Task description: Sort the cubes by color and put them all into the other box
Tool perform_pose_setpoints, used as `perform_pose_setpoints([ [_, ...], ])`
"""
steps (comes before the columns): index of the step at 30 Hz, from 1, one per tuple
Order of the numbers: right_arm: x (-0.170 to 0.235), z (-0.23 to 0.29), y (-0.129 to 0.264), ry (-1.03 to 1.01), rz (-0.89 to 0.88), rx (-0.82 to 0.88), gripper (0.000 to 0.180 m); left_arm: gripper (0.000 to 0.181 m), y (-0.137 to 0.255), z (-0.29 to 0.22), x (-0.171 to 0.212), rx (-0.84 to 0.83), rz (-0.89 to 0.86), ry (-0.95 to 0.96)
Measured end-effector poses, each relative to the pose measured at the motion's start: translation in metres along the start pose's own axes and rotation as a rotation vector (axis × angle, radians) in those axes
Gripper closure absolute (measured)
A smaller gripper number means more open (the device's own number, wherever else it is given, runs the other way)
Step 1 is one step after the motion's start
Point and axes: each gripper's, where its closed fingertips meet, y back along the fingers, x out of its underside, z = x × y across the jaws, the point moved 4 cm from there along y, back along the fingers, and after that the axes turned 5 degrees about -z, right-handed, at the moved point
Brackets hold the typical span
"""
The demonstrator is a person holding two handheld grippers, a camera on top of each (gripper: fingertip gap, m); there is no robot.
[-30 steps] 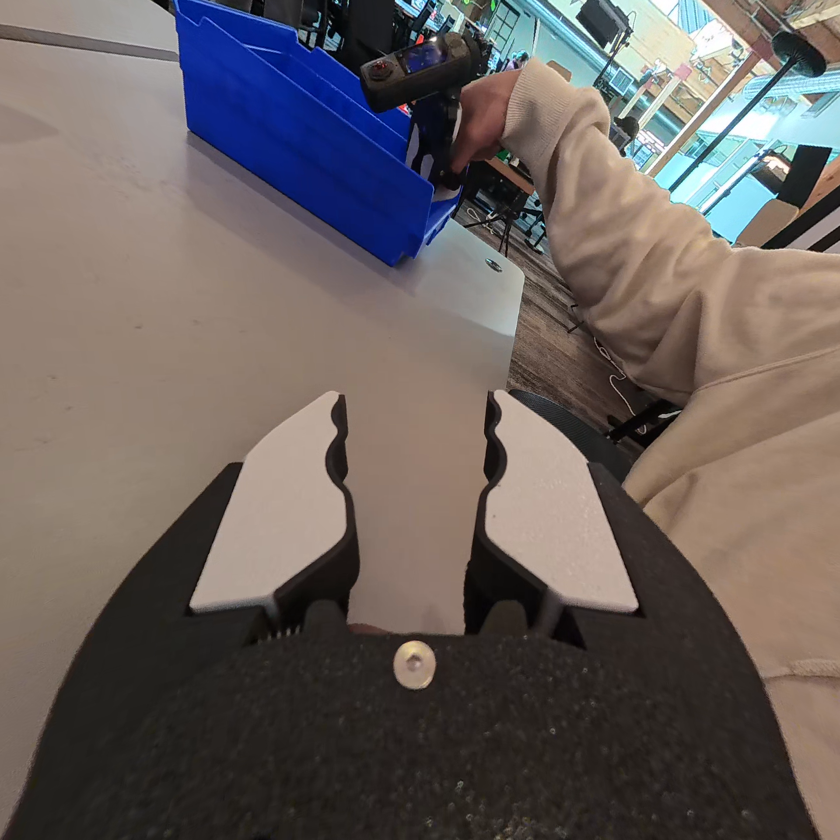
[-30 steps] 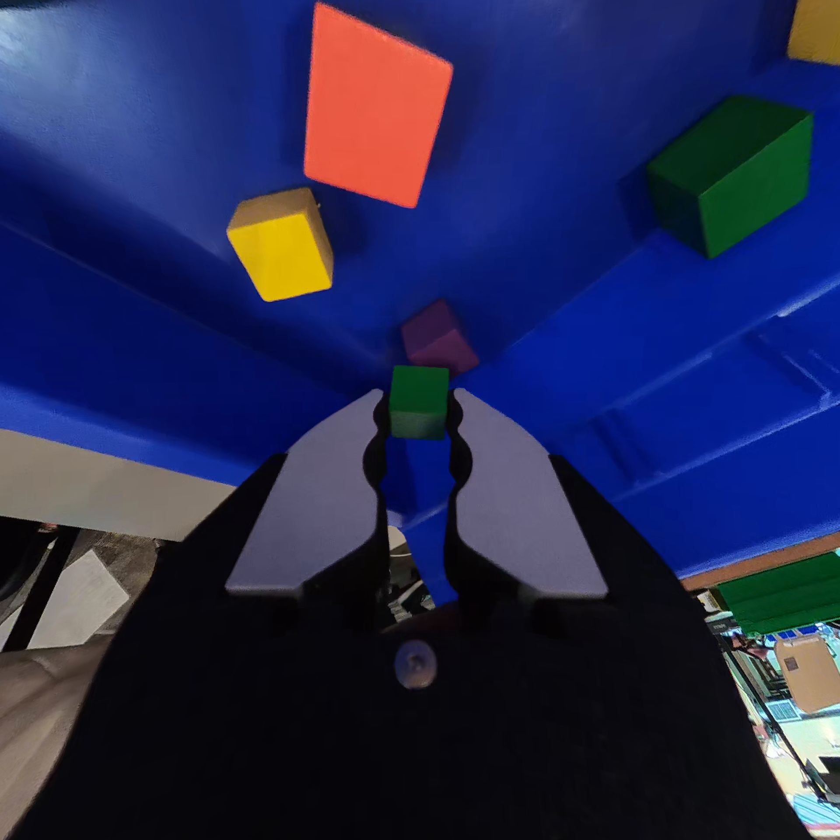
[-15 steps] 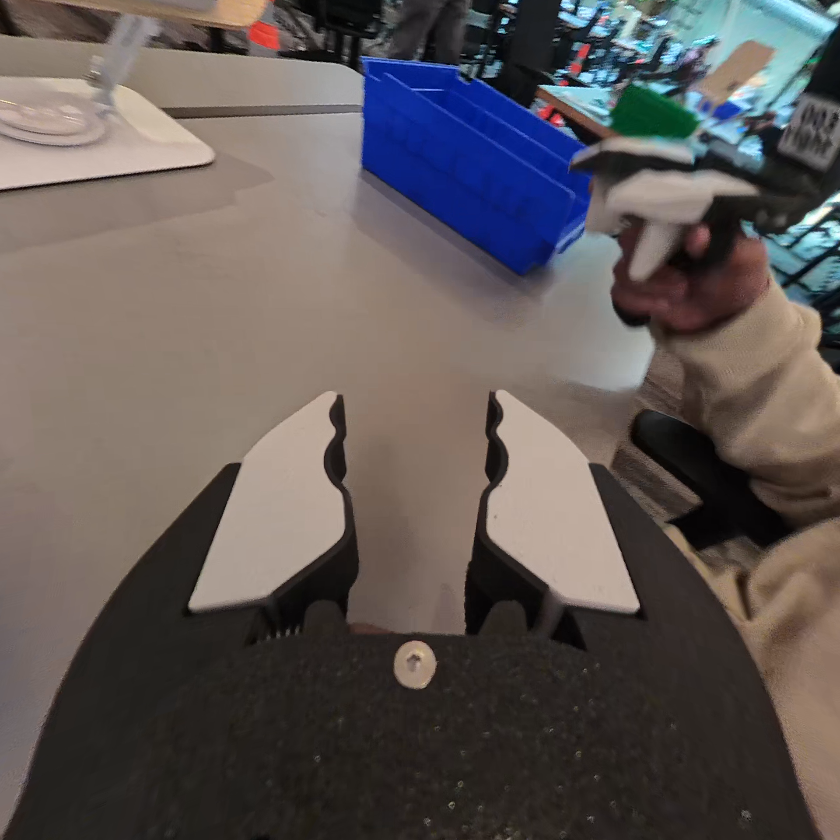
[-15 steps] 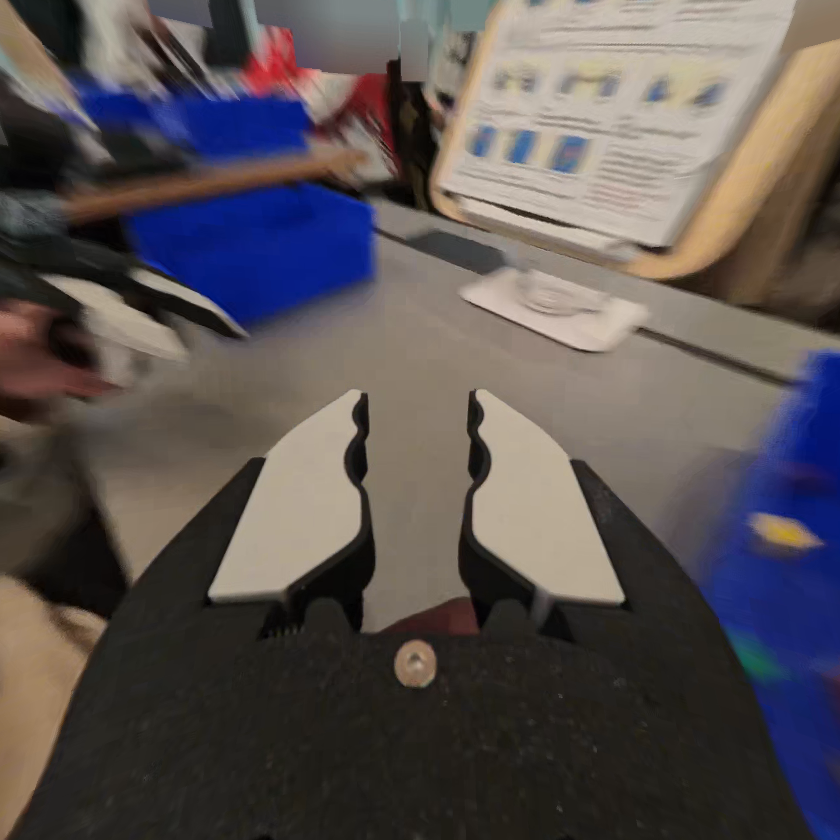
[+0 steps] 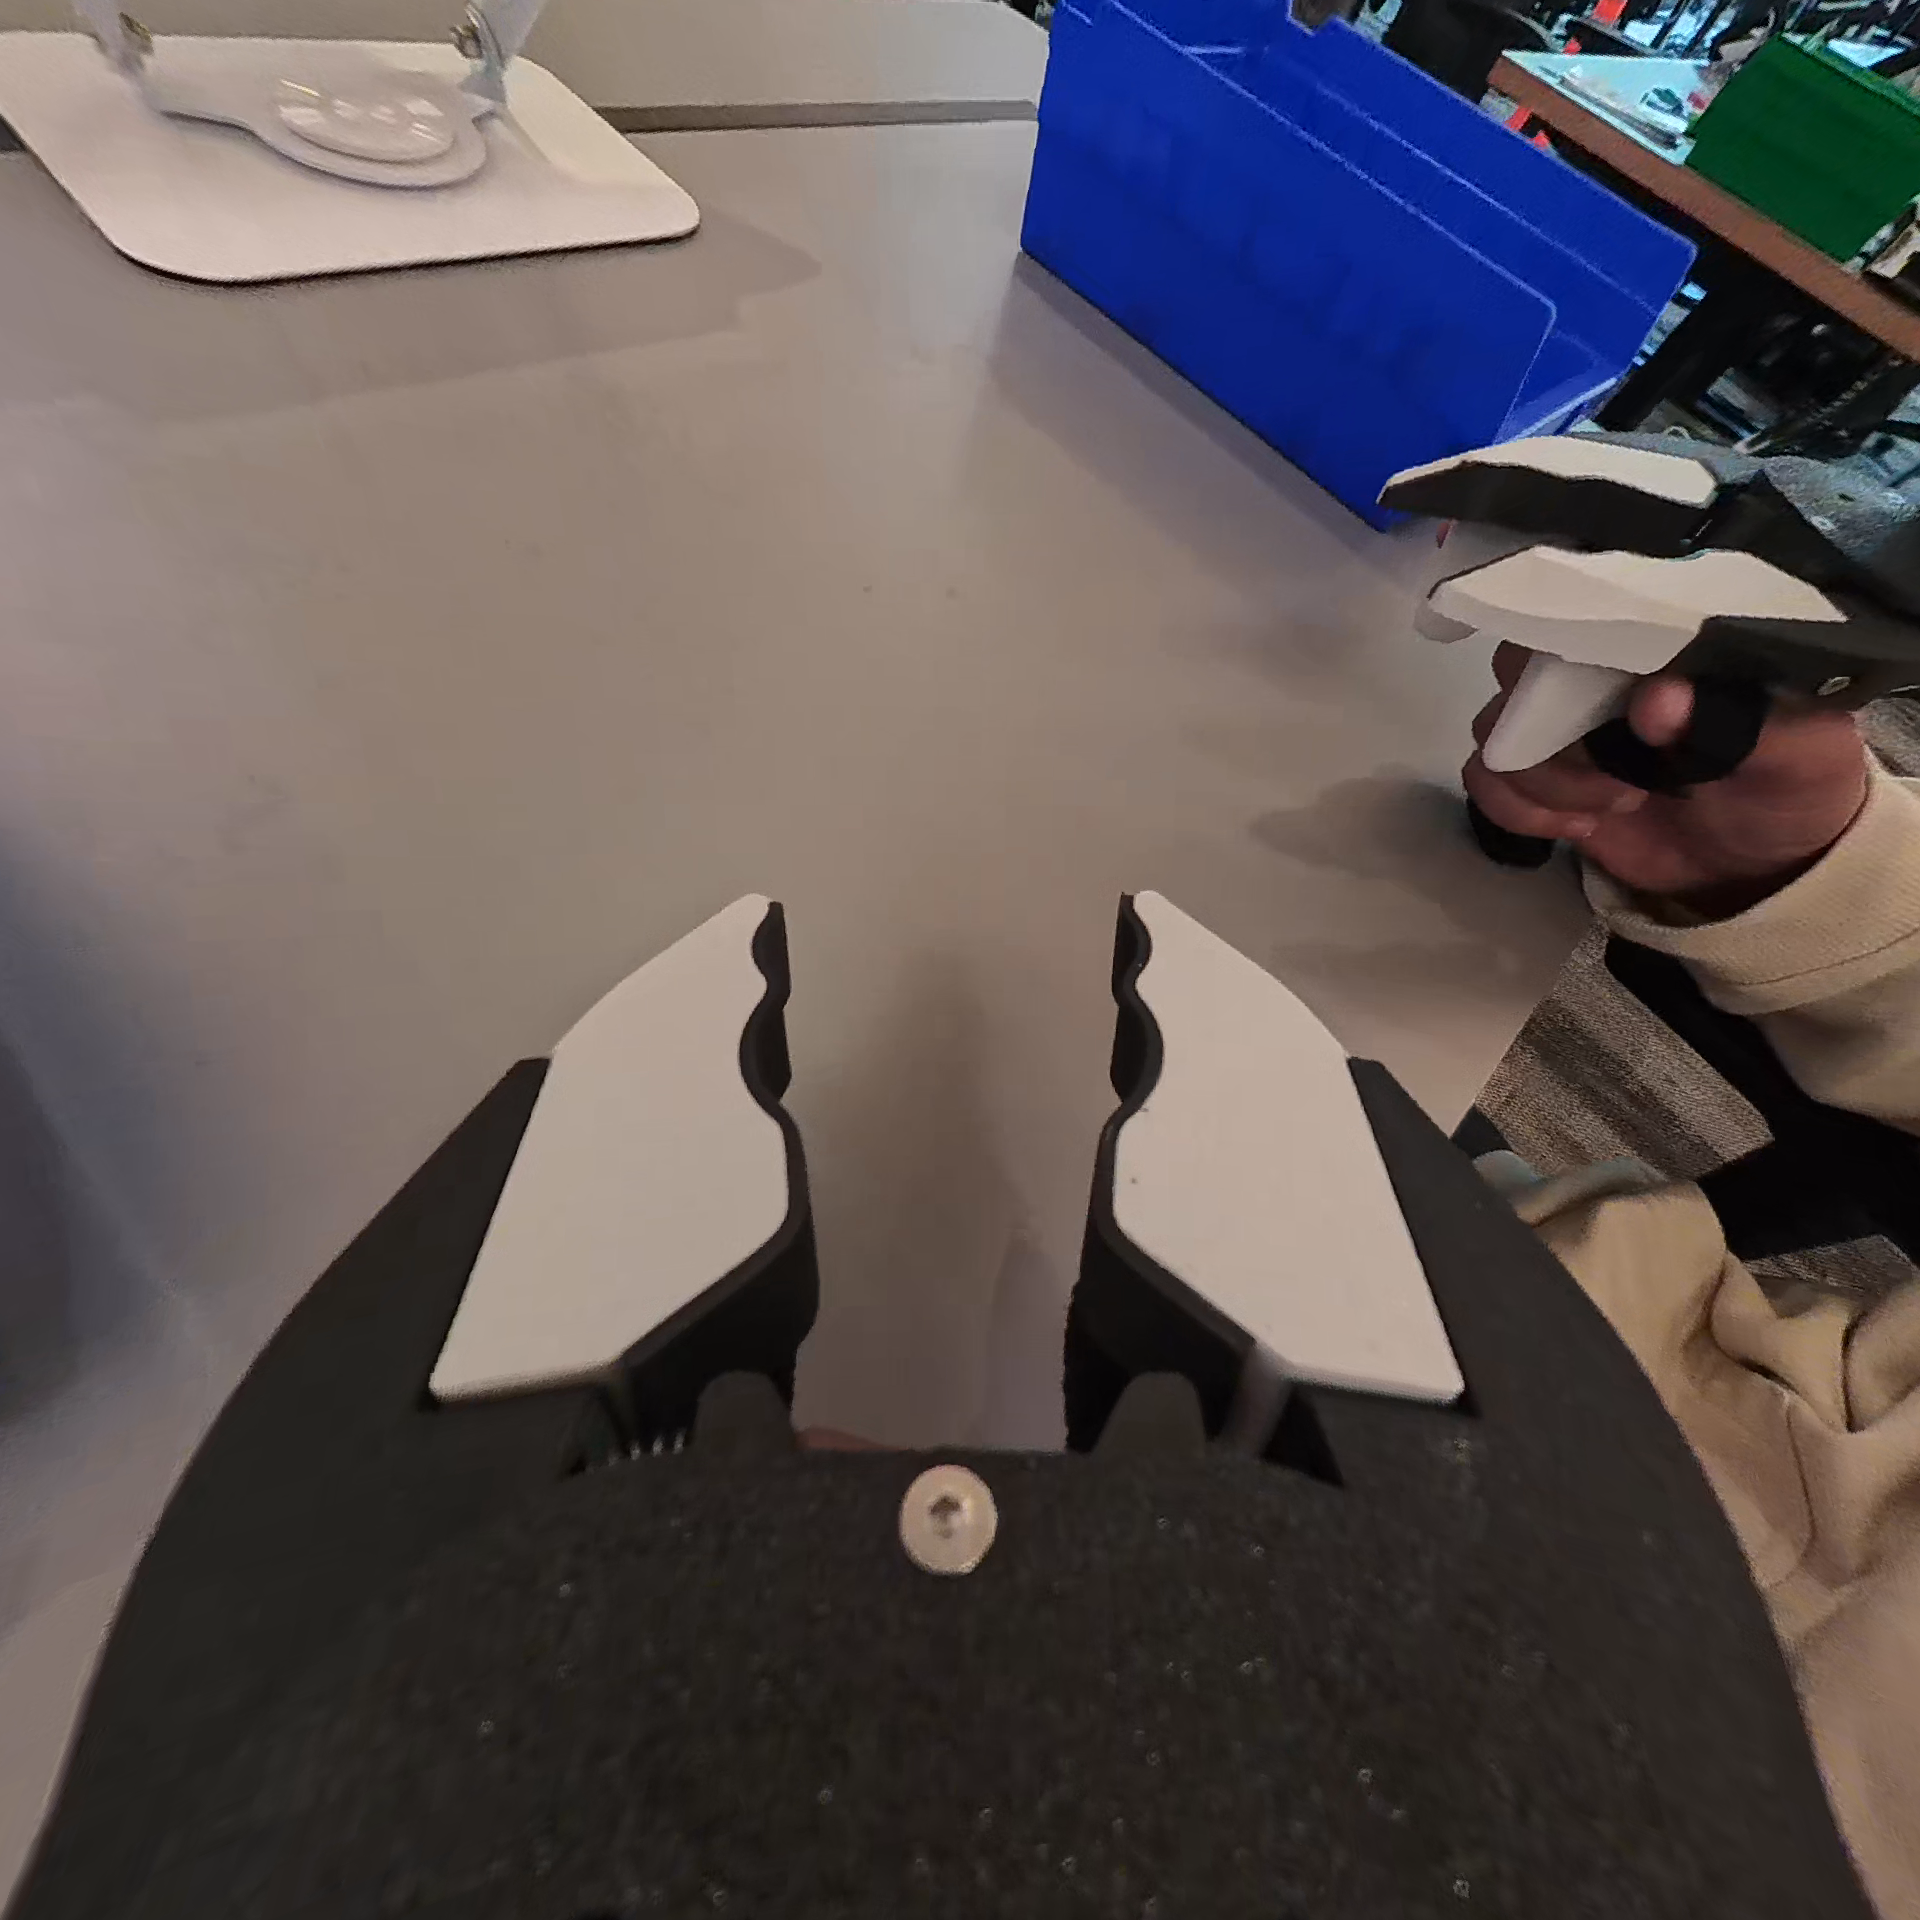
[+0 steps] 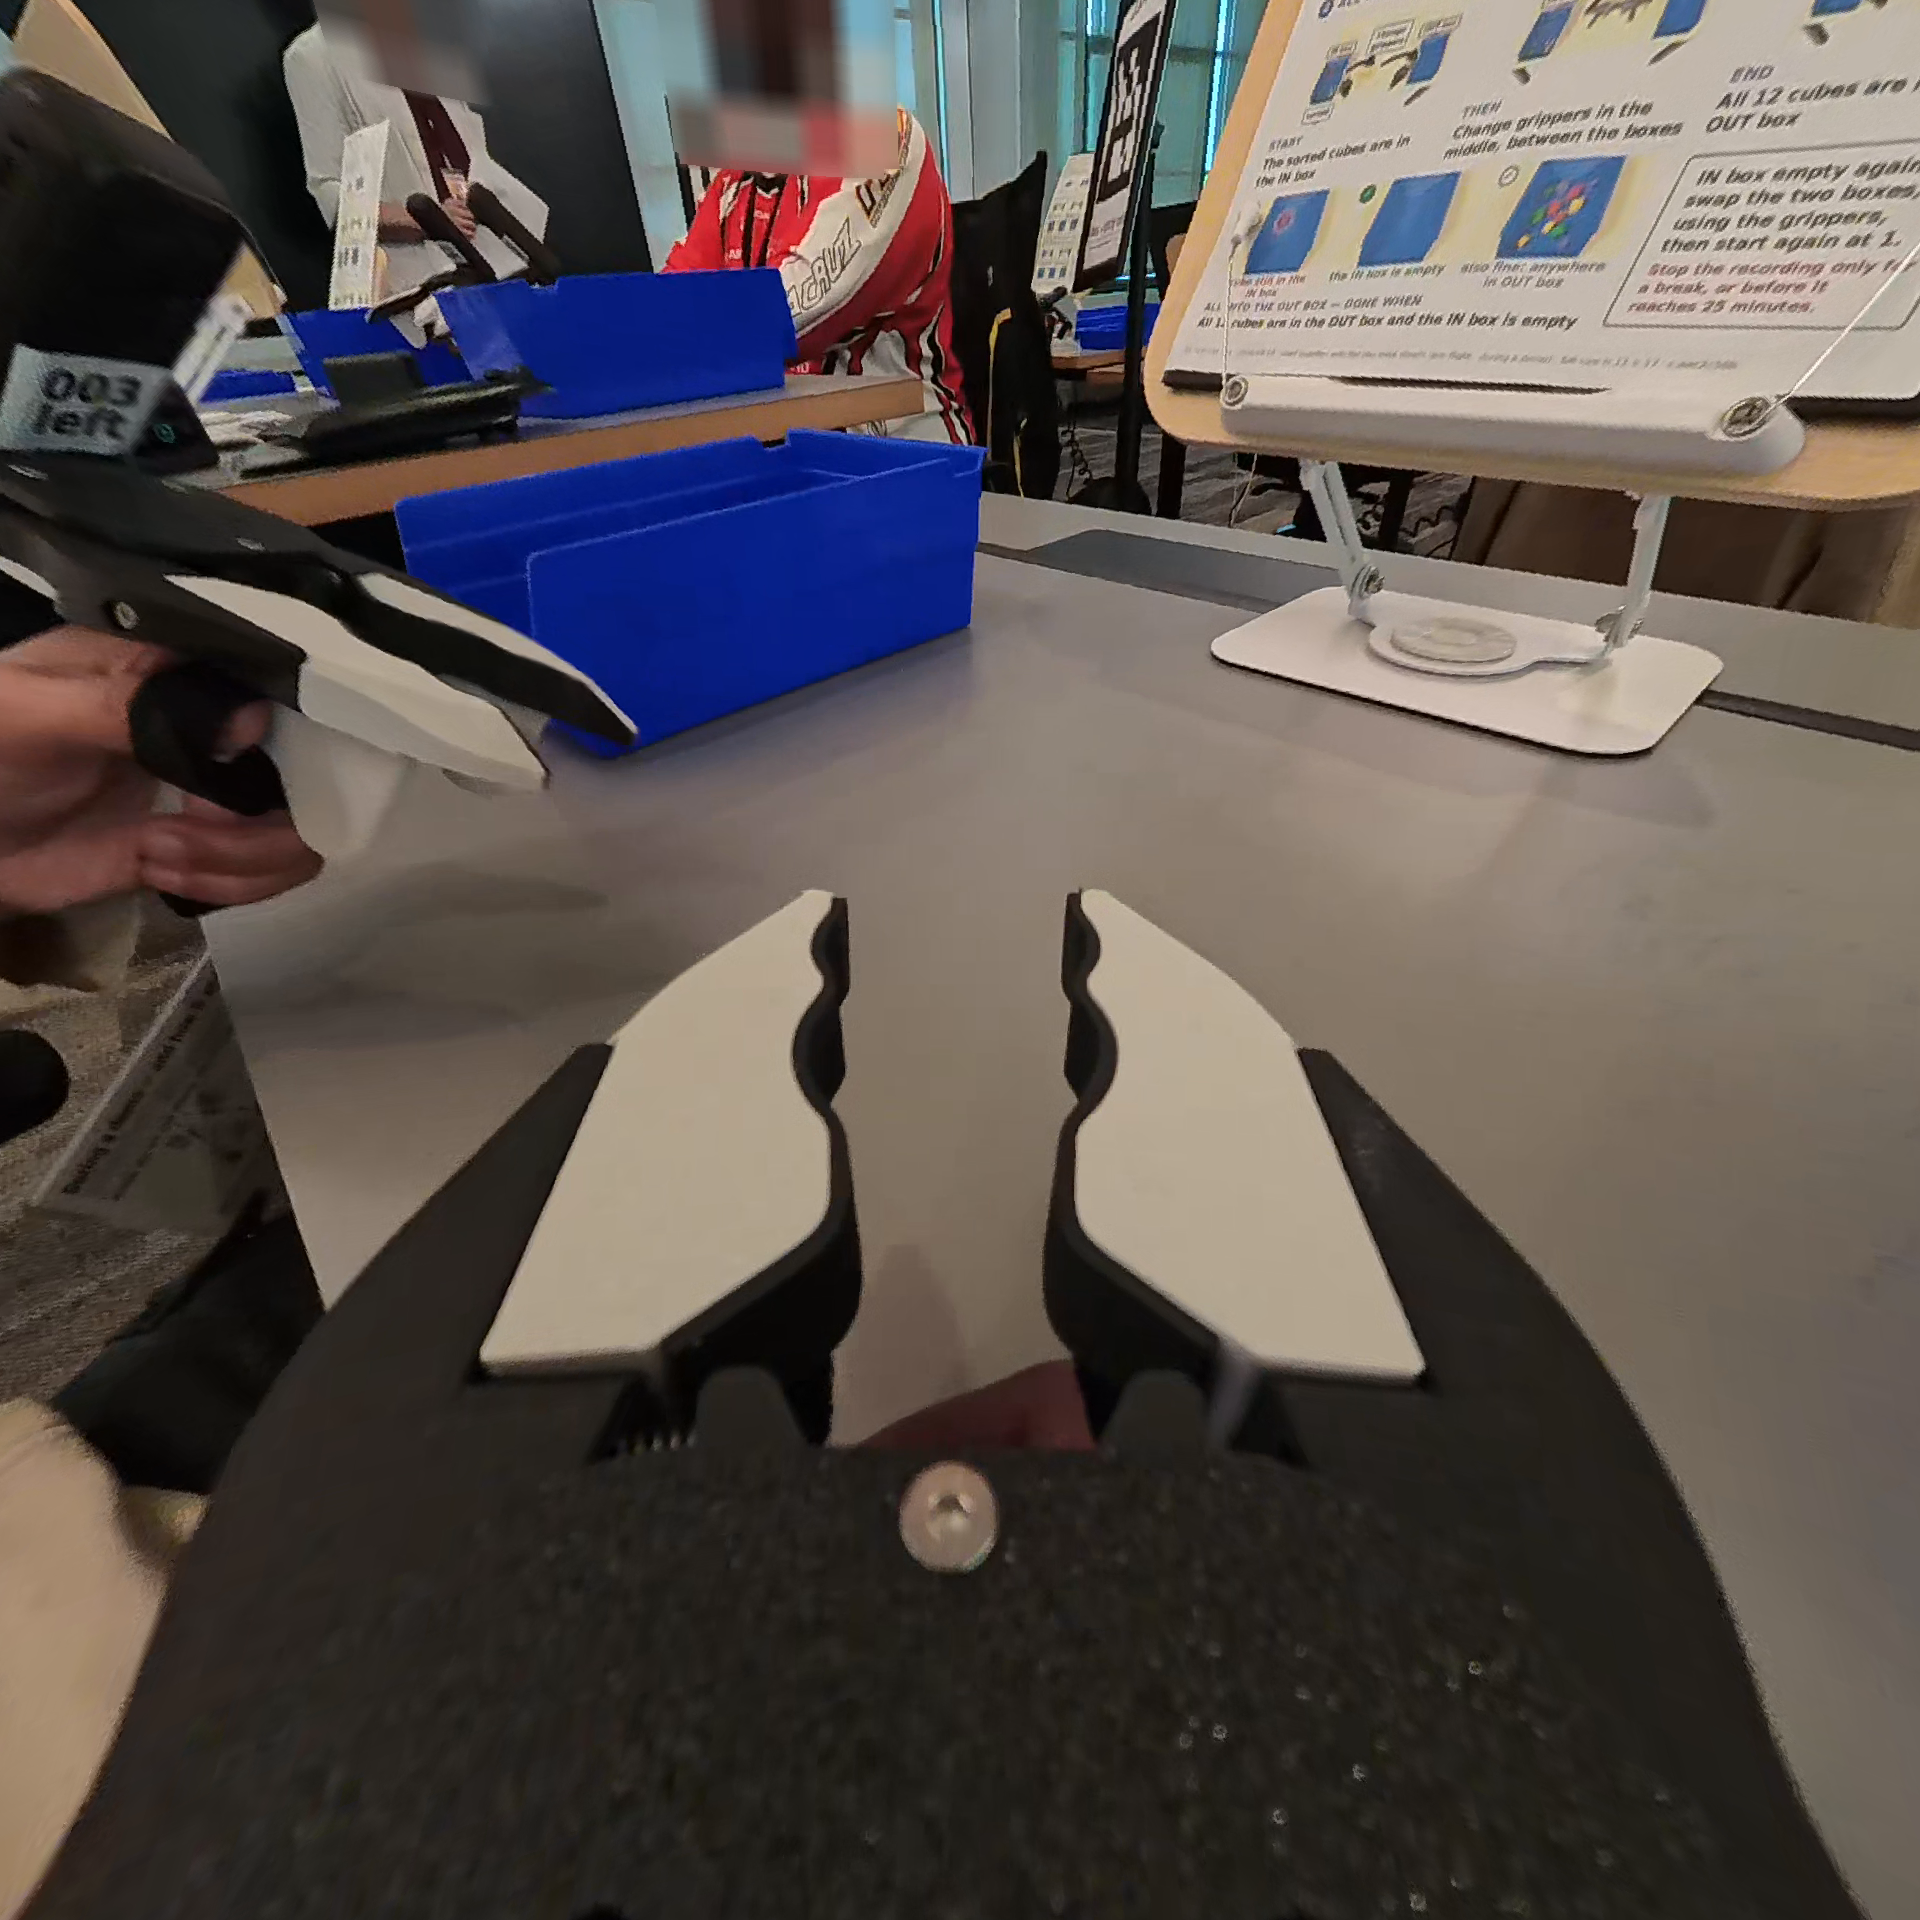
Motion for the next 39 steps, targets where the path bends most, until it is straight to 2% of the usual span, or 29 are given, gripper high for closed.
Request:
perform_pose_setpoints([
  [3,0.001,-0.001,-0.001,0.023,0.019,0.003,0.14,0.12,0.019,0.004,-0.01,-0.027,-0.022,0.005],
  [6,0.003,0.0,-0.003,0.034,0.036,-0.002,0.141,0.12,0.051,0.021,-0.038,-0.084,-0.096,0.023],
  [10,0.004,0.001,-0.005,0.038,0.042,-0.016,0.142,0.122,0.081,0.083,-0.089,-0.319,-0.138,0.052],
  [15,0.004,0.001,-0.006,0.015,0.043,-0.043,0.144,0.122,0.056,0.219,-0.11,-0.647,-0.024,0.088],
  [18,0.003,0.002,-0.005,0.015,0.033,-0.053,0.145,0.124,0.033,0.297,-0.099,-0.795,0.074,0.111],
  [21,0.003,0.002,-0.005,0.01,0.033,-0.063,0.145,0.124,0.014,0.344,-0.081,-0.871,0.205,0.126],
  [25,0.003,0.001,-0.004,-0.008,0.032,-0.075,0.146,0.125,0.005,0.375,-0.073,-0.95,0.275,0.146],
  [32,0.004,0.0,-0.003,-0.023,0.043,-0.083,0.146,0.125,-0.012,0.395,-0.063,-0.945,0.334,0.126],
  [34,0.004,-0.001,-0.003,-0.025,0.042,-0.081,0.146,0.139,-0.012,0.397,-0.057,-0.955,0.367,0.107],
  [35,0.004,-0.001,-0.003,-0.027,0.043,-0.081,0.146,0.156,-0.012,0.396,-0.054,-0.952,0.379,0.114],
  [39,0.004,-0.001,-0.003,-0.032,0.05,-0.082,0.146,0.158,-0.011,0.391,-0.052,-0.926,0.402,0.12],
])
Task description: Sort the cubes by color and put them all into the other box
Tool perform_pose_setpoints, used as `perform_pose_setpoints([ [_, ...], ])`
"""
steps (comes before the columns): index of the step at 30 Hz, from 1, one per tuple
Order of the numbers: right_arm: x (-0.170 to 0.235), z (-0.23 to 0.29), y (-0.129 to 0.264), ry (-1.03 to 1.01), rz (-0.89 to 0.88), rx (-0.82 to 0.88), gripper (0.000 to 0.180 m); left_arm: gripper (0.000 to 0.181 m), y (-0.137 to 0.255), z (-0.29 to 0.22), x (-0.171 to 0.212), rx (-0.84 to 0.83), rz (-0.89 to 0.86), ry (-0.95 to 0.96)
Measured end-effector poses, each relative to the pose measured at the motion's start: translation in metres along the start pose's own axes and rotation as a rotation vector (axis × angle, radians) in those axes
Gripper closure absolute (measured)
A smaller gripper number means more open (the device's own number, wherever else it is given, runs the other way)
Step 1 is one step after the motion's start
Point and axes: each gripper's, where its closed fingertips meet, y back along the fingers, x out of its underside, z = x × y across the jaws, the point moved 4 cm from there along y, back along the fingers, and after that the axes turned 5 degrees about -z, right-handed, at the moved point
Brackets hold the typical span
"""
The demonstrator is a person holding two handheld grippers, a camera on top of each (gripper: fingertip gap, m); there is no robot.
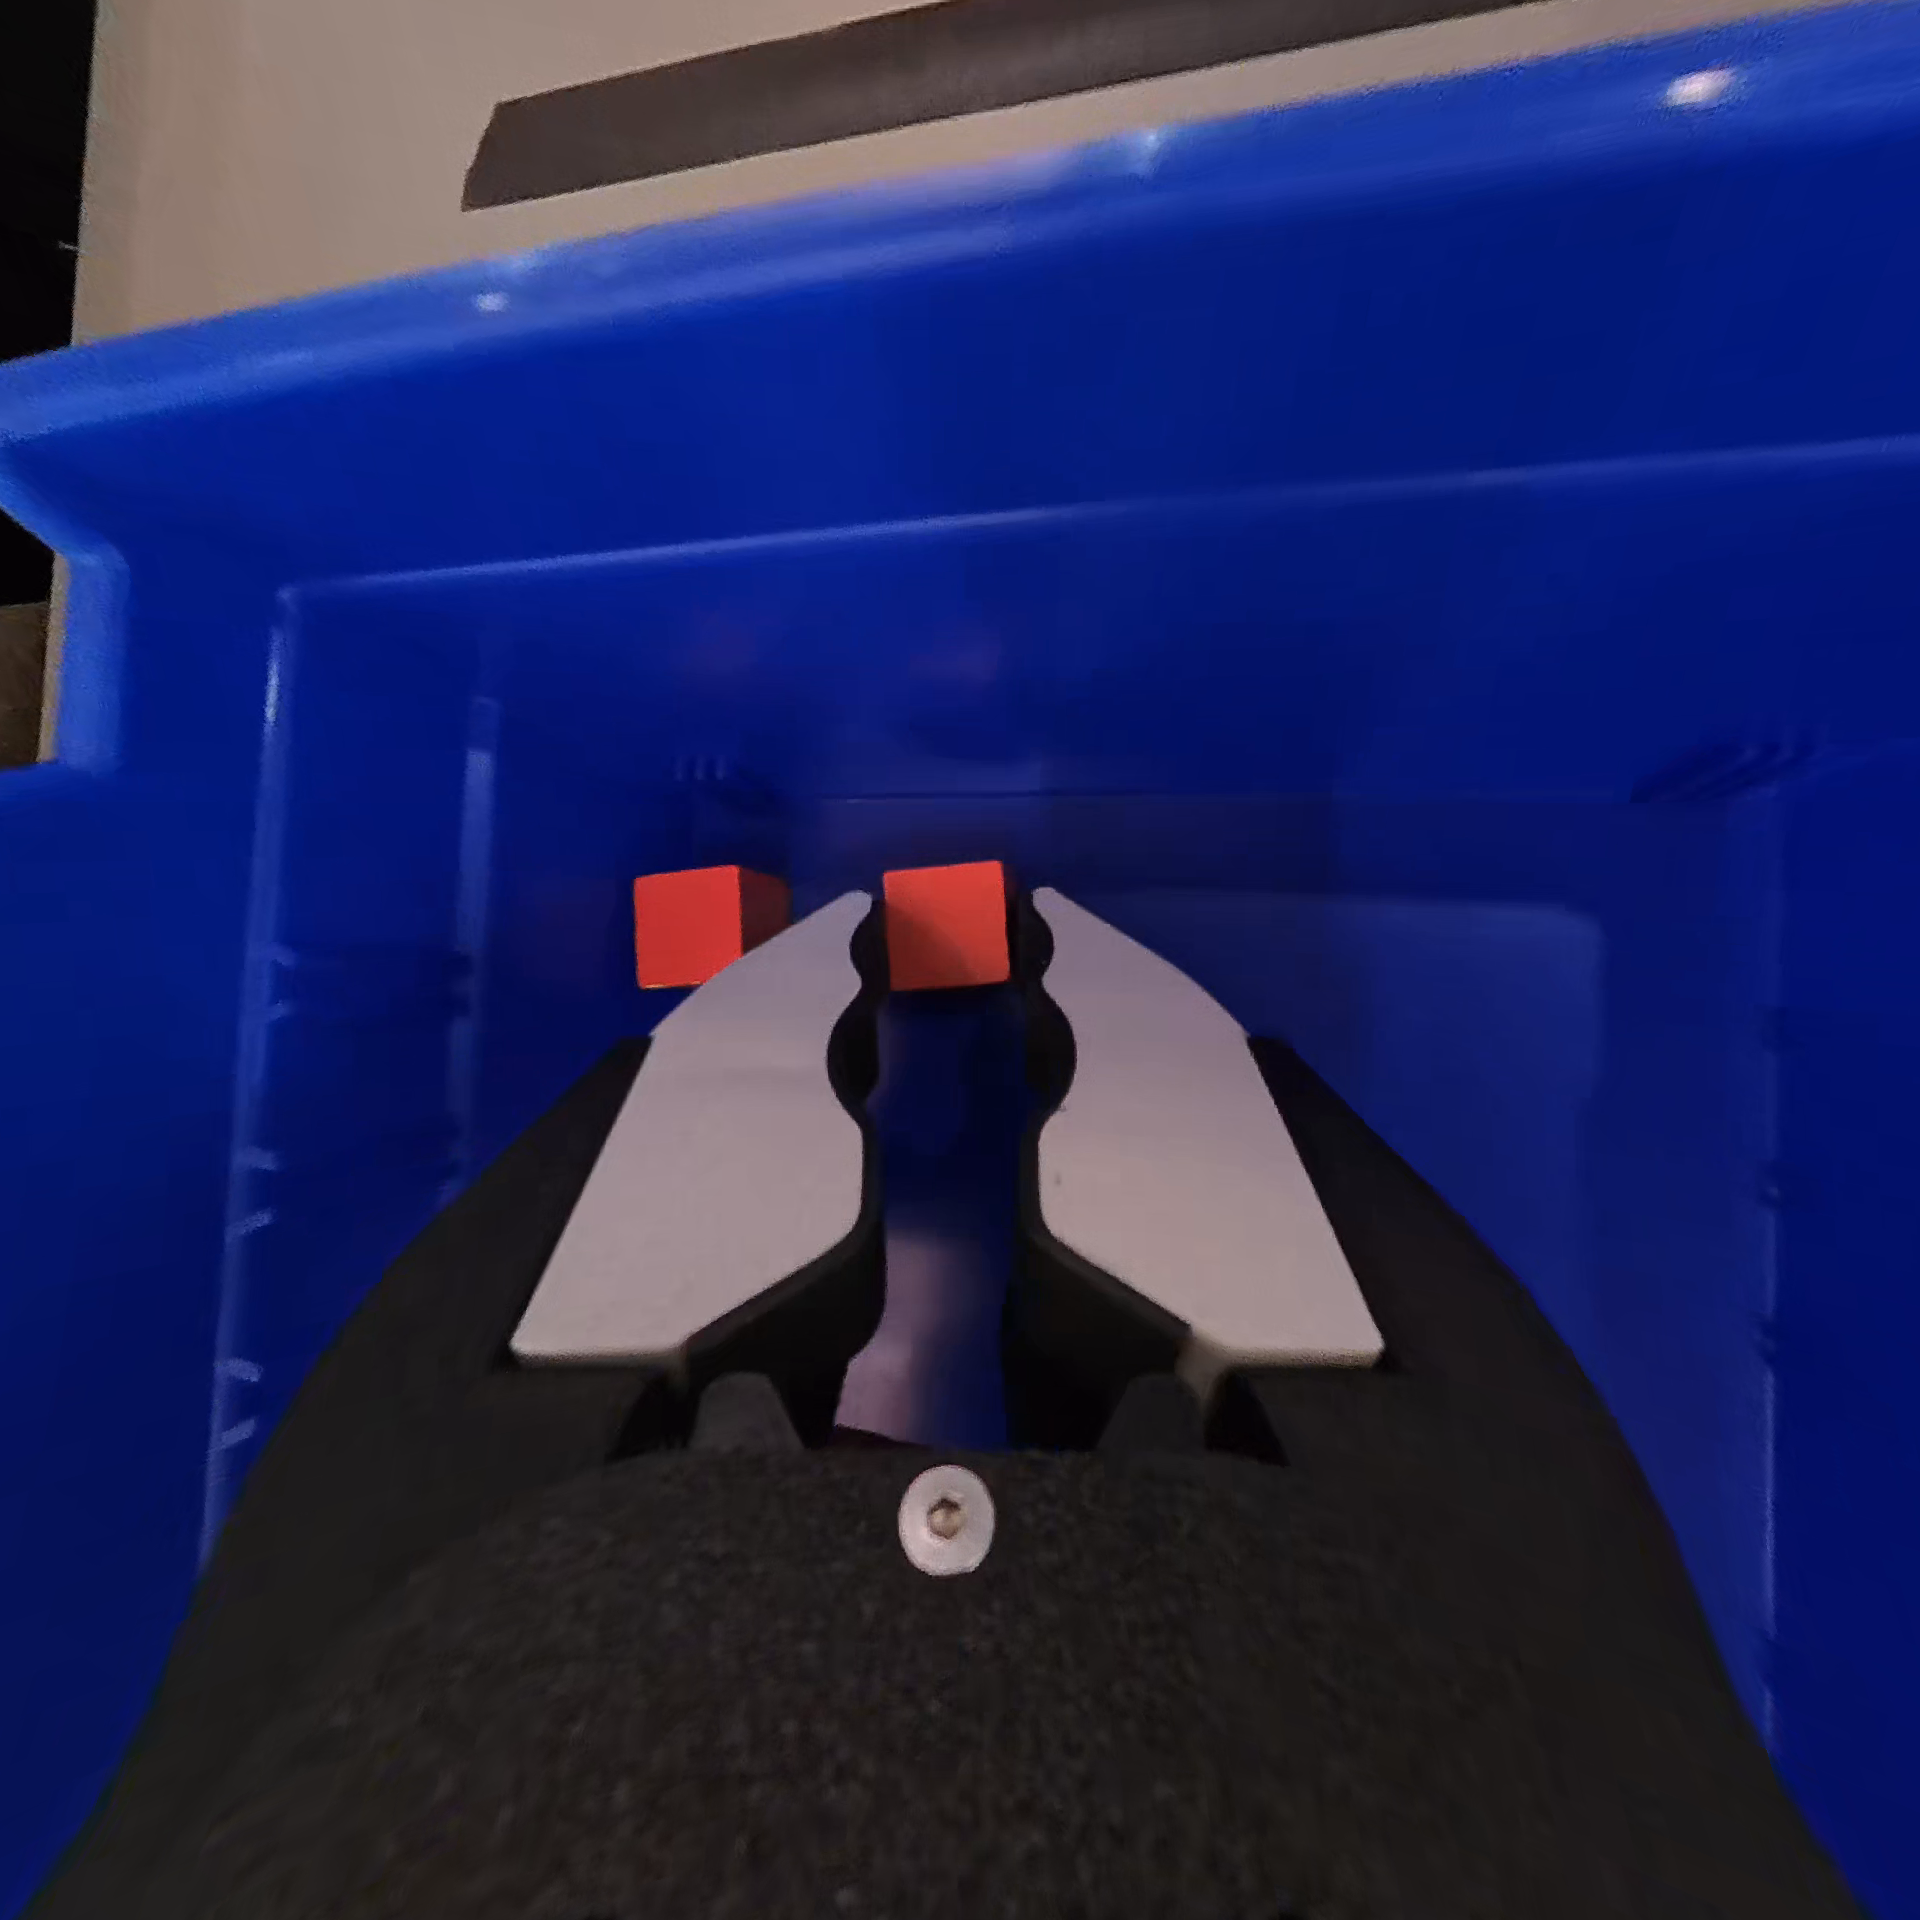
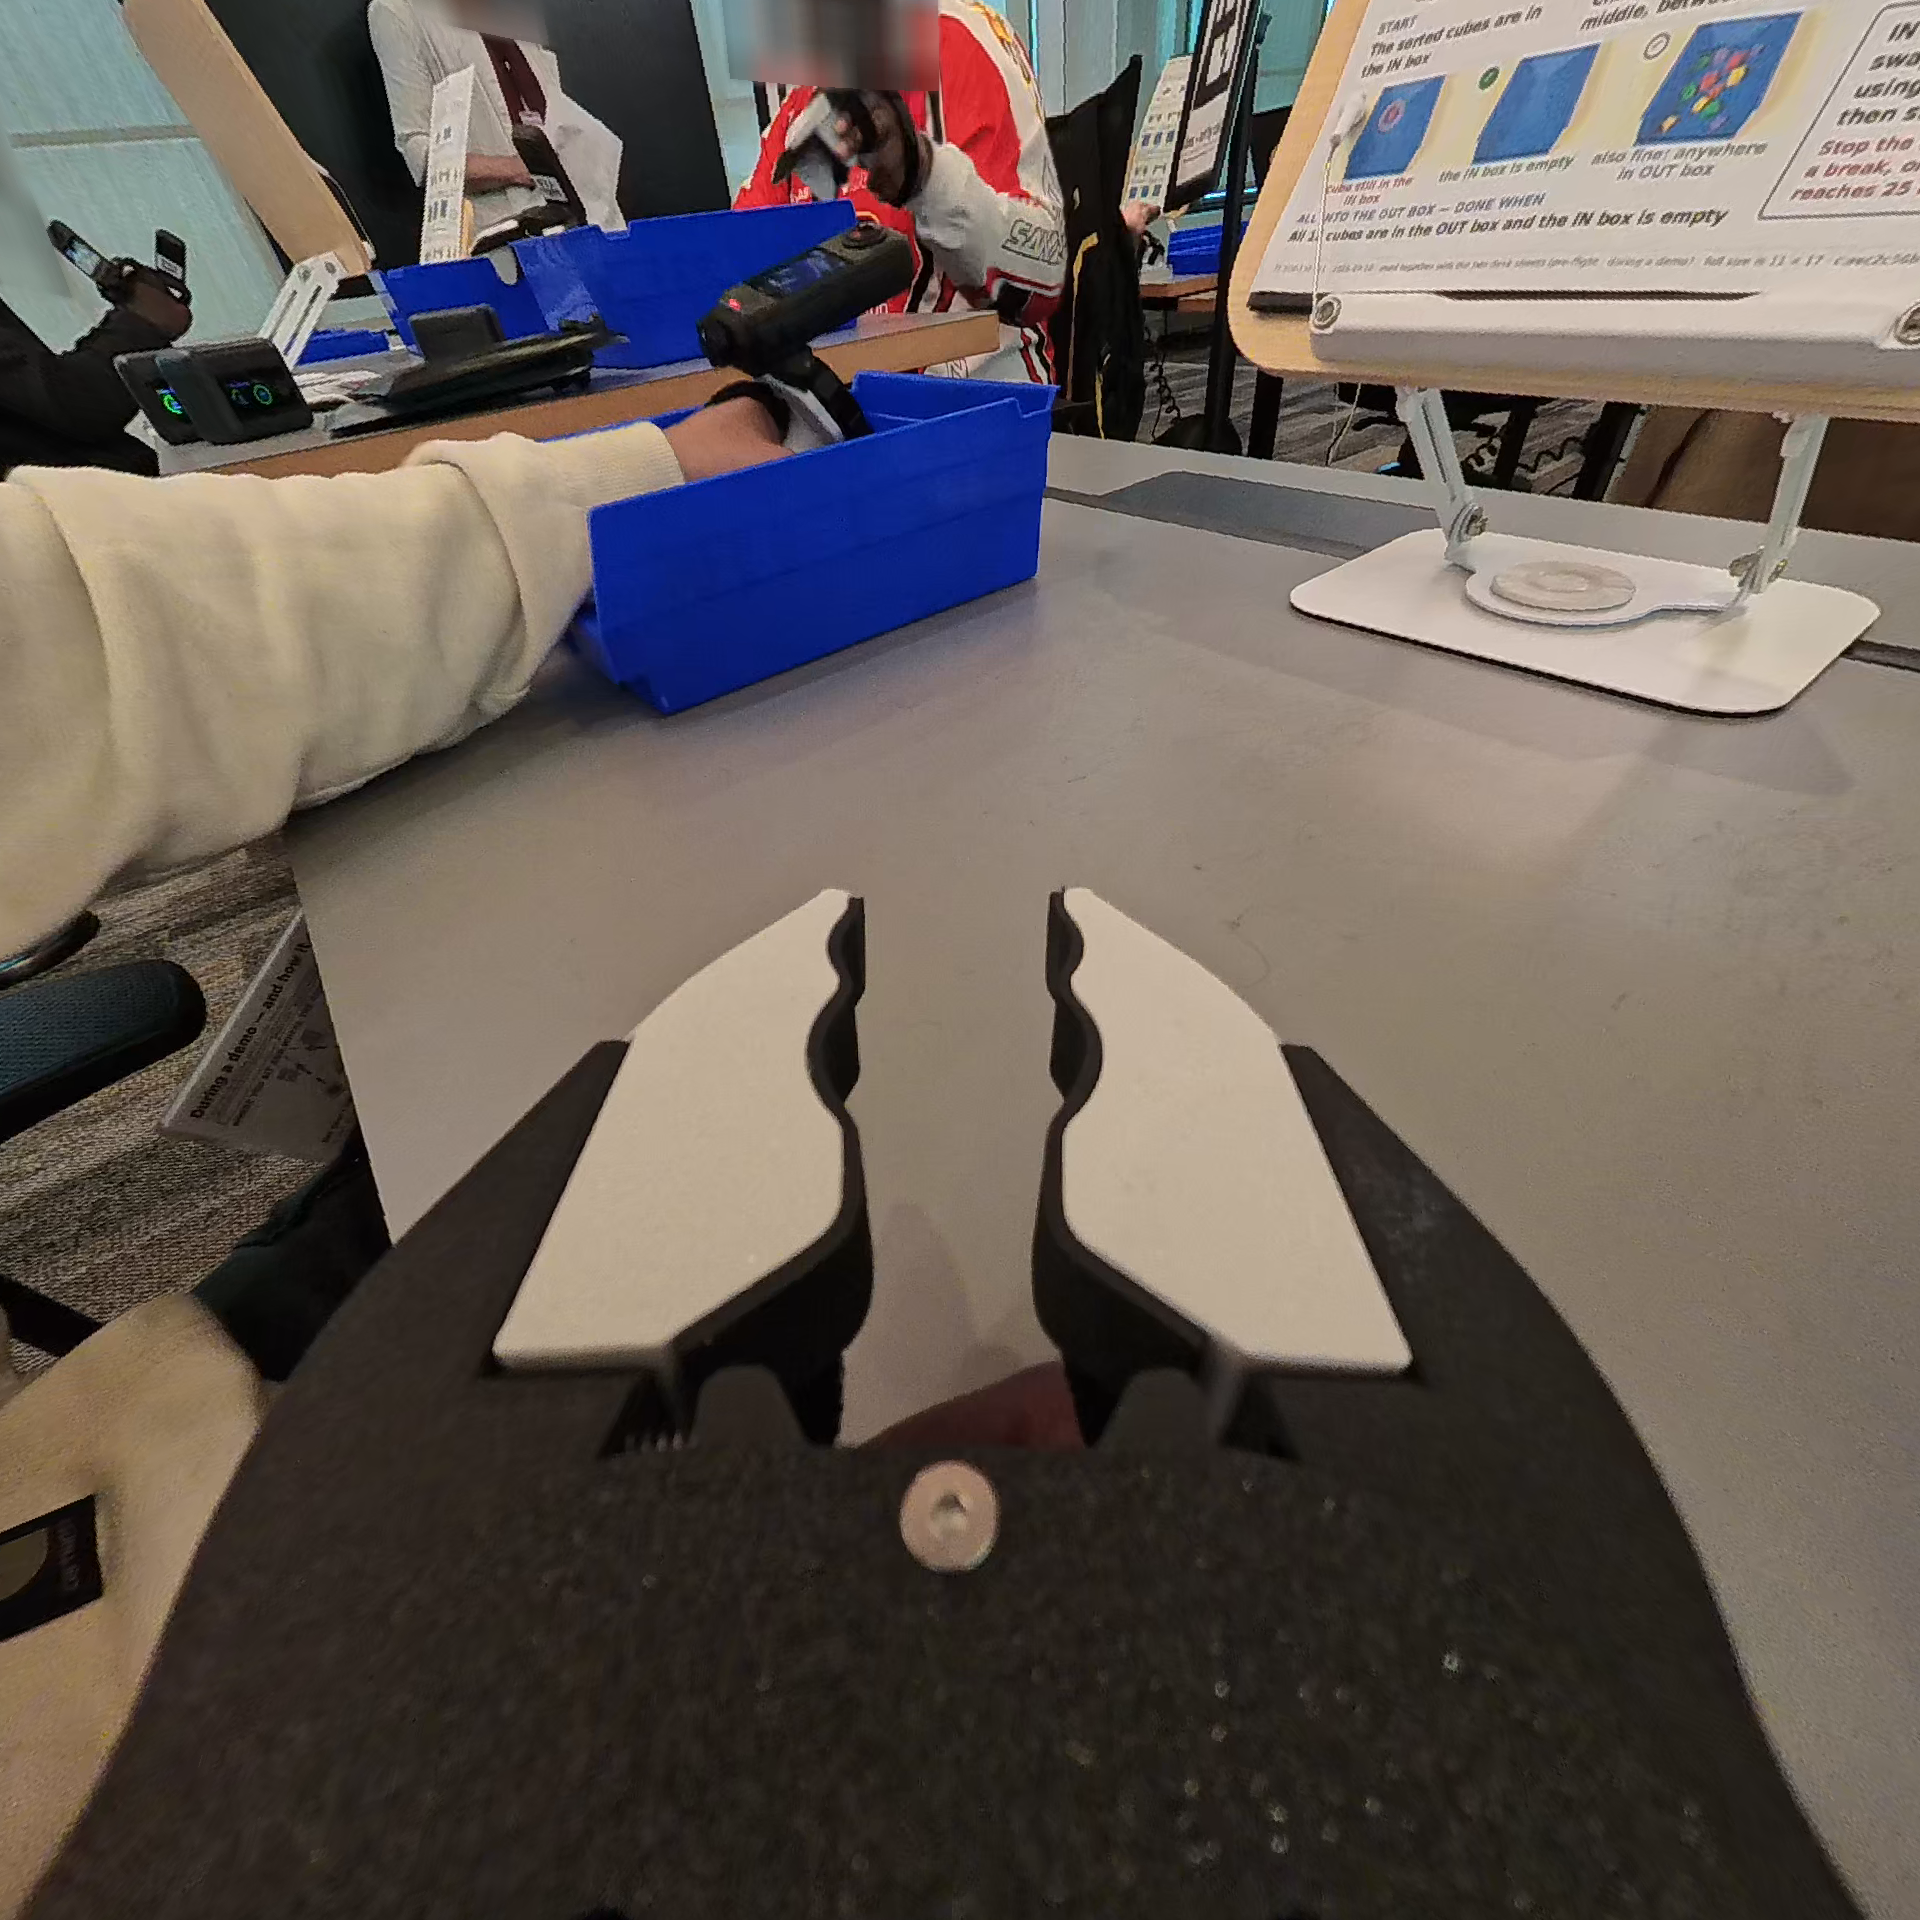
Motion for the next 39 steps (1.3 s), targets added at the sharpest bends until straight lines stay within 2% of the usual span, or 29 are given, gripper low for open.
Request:
perform_pose_setpoints([
  [4,0.0,0.0,0.001,0.004,0.004,0.004,0.147,0.158,0.022,0.0,-0.004,0.075,-0.054,0.021],
  [9,0.0,0.0,0.003,0.003,0.0,0.008,0.147,0.158,0.111,0.01,-0.021,0.24,-0.296,0.059],
  [14,-0.003,-0.009,0.007,0.04,-0.002,0.041,0.147,0.158,0.211,-0.009,-0.012,0.576,-0.563,0.074],
  [18,-0.013,-0.023,0.015,0.07,-0.029,0.087,0.147,0.158,0.255,-0.055,0.024,0.861,-0.631,0.007],
  [21,-0.015,-0.033,0.02,0.098,-0.042,0.118,0.148,0.158,0.276,-0.103,0.053,1.128,-0.608,0.003],
  [26,-0.008,-0.032,0.008,0.109,-0.015,0.082,0.147,0.159,0.296,-0.164,0.071,1.418,-0.514,0.015],
  [31,-0.045,0.002,-0.017,0.422,-0.142,-0.021,0.145,0.159,0.324,-0.222,0.064,1.791,-0.357,0.159],
  [33,-0.062,0.017,-0.028,0.56,-0.218,-0.008,0.145,0.159,0.328,-0.248,0.065,1.86,-0.283,0.175],
  [35,-0.066,0.029,-0.042,0.664,-0.211,-0.014,0.143,0.159,0.33,-0.27,0.068,1.893,-0.238,0.168],
  [39,-0.064,0.042,-0.053,0.718,-0.195,-0.03,0.143,0.159,0.329,-0.295,0.078,1.922,-0.181,0.163],
])
